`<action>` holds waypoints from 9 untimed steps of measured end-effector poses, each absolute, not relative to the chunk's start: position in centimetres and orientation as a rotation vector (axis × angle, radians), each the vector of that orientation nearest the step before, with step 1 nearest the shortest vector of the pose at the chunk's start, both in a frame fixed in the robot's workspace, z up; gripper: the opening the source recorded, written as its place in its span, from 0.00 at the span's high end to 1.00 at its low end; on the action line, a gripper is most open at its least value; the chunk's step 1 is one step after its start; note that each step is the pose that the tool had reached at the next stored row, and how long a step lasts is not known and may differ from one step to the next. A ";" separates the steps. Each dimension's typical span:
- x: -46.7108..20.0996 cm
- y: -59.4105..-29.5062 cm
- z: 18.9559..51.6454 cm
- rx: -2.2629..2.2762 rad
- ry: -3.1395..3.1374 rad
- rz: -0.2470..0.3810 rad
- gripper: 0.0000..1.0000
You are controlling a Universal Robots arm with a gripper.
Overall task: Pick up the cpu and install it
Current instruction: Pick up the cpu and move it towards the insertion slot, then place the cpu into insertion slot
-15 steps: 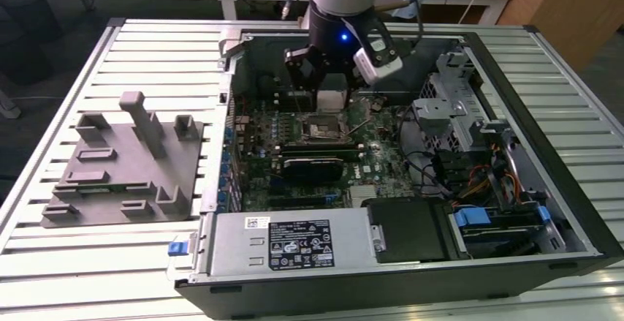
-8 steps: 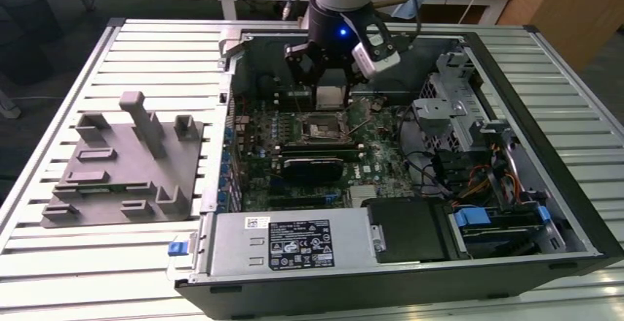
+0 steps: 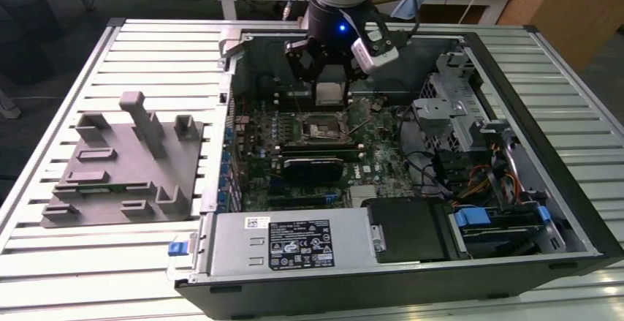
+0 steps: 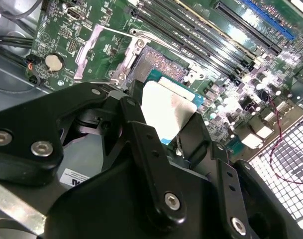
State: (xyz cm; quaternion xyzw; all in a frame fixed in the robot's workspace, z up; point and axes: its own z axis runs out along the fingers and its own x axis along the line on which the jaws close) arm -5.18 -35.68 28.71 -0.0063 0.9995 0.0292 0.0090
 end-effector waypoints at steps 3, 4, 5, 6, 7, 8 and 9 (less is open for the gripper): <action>-5.2 -35.7 28.7 -0.019 3.122 0.091 0.46; -5.2 -35.7 28.7 -0.020 3.122 0.091 0.46; -5.2 -35.7 28.7 -0.019 3.122 0.091 0.46; -5.2 -35.7 28.7 -0.019 3.122 0.091 0.46; -5.2 -35.7 28.7 -0.019 3.122 0.091 0.46; -5.2 -35.7 28.7 -0.019 3.122 0.091 0.46; -5.2 -35.7 28.7 -0.019 3.122 0.091 0.46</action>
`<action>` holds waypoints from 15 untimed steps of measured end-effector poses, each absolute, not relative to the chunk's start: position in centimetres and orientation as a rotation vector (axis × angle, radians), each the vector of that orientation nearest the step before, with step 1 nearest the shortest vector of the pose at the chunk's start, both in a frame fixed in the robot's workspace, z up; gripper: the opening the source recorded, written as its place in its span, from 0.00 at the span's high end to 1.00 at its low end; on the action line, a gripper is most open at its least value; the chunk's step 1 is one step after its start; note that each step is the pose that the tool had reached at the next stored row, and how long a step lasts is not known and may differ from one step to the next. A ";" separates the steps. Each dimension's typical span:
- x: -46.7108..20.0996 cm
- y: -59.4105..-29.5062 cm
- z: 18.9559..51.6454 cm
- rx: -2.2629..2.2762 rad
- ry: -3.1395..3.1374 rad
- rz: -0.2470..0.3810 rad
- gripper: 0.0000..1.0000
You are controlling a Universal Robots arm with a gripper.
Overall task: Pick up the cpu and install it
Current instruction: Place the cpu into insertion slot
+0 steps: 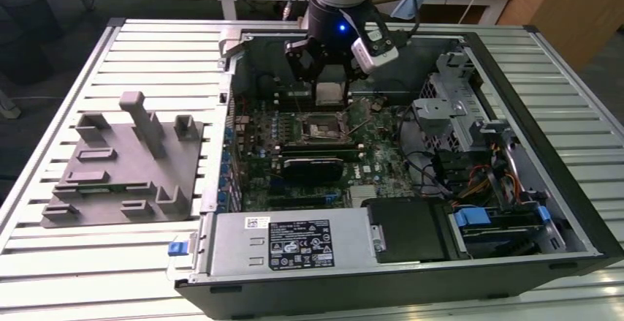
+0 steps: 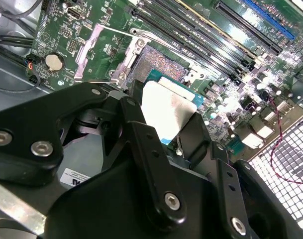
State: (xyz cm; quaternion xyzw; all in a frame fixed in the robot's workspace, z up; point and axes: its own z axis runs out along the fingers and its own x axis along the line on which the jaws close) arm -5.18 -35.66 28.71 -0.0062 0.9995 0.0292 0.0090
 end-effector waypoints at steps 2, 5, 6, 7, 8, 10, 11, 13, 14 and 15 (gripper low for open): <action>-5.2 -35.7 28.7 -0.020 3.122 0.091 0.46; -5.2 -35.7 28.7 -0.017 3.122 0.091 0.46; -5.2 -35.7 28.7 -0.011 3.122 0.091 0.46; -5.2 -35.7 28.7 -0.005 3.122 0.091 0.46; -5.2 -35.7 28.7 0.003 3.122 0.091 0.46; -5.2 -35.7 28.7 0.019 3.121 0.091 0.46; -5.2 -35.7 28.7 0.029 3.121 0.091 0.46; -5.2 -35.7 28.7 0.046 3.121 0.091 0.46; -5.2 -35.7 28.7 0.055 3.120 0.090 0.46; -5.2 -35.7 28.7 0.064 3.120 0.090 0.46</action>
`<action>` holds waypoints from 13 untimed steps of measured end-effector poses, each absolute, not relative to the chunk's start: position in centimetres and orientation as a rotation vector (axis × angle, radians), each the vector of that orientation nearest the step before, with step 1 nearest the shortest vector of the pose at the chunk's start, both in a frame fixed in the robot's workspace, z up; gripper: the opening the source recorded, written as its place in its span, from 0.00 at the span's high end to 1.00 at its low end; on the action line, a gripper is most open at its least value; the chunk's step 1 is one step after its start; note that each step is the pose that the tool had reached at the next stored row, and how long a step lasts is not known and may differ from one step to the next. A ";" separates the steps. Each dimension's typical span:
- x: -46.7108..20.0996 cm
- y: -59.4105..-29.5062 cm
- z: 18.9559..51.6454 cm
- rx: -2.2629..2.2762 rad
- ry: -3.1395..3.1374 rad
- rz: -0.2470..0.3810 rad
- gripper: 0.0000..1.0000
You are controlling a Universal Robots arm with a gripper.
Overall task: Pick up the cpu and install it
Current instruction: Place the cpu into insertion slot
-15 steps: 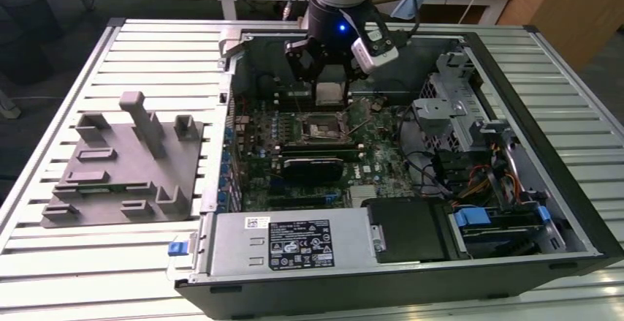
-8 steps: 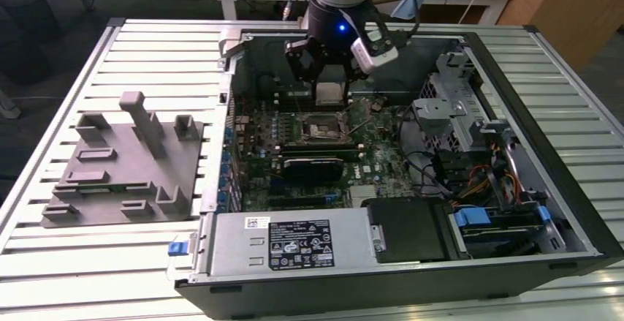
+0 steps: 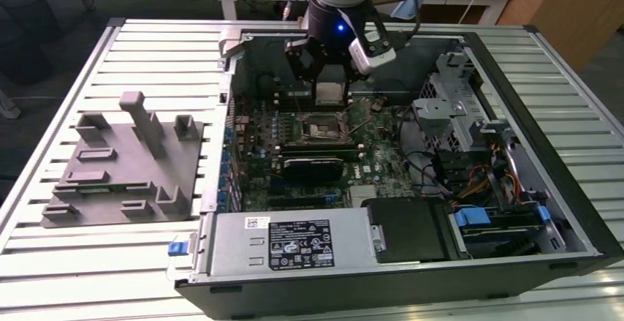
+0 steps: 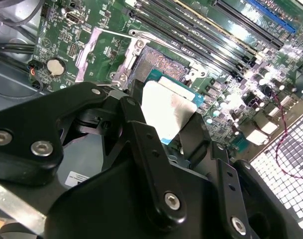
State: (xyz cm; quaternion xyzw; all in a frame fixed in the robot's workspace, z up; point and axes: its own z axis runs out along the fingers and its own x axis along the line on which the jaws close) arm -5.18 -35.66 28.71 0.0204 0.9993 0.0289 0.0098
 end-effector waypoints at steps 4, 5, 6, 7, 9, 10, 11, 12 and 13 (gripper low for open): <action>-5.2 -35.7 28.7 0.102 3.118 0.090 0.46; -5.2 -35.7 28.7 0.112 3.118 0.090 0.46; -5.2 -35.7 28.7 0.122 3.117 0.090 0.46; -5.2 -35.7 28.7 0.134 3.117 0.090 0.46; -5.2 -35.7 28.7 0.155 3.115 0.089 0.46; -5.2 -35.7 28.7 0.165 3.115 0.089 0.46; -5.2 -35.7 28.7 0.176 3.114 0.089 0.46; -5.2 -35.7 28.7 0.187 3.113 0.089 0.46; -5.2 -35.7 28.7 0.198 3.112 0.089 0.46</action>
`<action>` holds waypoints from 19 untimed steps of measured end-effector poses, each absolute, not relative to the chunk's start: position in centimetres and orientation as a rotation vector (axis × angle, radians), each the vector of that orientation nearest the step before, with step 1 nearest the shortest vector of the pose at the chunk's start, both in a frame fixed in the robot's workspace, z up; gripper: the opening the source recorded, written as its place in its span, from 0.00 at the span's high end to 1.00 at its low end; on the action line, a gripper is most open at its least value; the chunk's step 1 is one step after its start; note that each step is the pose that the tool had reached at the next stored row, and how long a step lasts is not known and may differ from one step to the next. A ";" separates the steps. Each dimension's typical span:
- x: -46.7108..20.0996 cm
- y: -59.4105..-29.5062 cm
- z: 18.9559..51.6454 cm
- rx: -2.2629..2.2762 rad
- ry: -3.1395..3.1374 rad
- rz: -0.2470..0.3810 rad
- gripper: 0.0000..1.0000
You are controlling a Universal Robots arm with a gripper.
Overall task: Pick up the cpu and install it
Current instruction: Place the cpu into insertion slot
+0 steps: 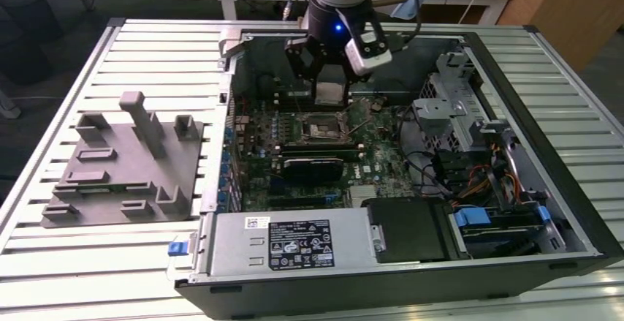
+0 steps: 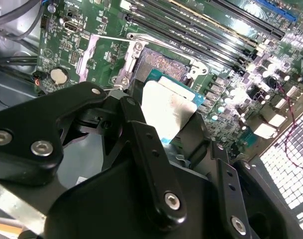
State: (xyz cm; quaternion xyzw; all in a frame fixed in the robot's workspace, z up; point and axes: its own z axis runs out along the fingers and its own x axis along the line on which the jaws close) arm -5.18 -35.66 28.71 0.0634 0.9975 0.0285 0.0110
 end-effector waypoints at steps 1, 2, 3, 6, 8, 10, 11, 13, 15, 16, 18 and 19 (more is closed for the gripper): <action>-5.2 -35.7 28.7 0.207 3.111 0.089 0.46; -5.2 -35.7 28.7 0.217 3.110 0.089 0.46; -5.2 -35.7 28.7 0.227 3.109 0.089 0.46; -5.2 -35.7 28.7 0.258 3.107 0.088 0.46; -5.2 -35.7 28.7 0.279 3.104 0.088 0.46; -5.2 -35.7 28.7 0.299 3.102 0.088 0.46; -5.2 -35.7 28.7 0.310 3.101 0.088 0.46; -5.2 -35.7 28.7 0.331 3.098 0.087 0.46; -5.2 -35.7 28.7 0.352 3.096 0.087 0.46; -5.2 -35.7 28.7 0.363 3.094 0.087 0.46; -5.2 -35.7 28.7 0.385 3.091 0.087 0.46; -5.2 -35.7 28.7 0.396 3.090 0.086 0.46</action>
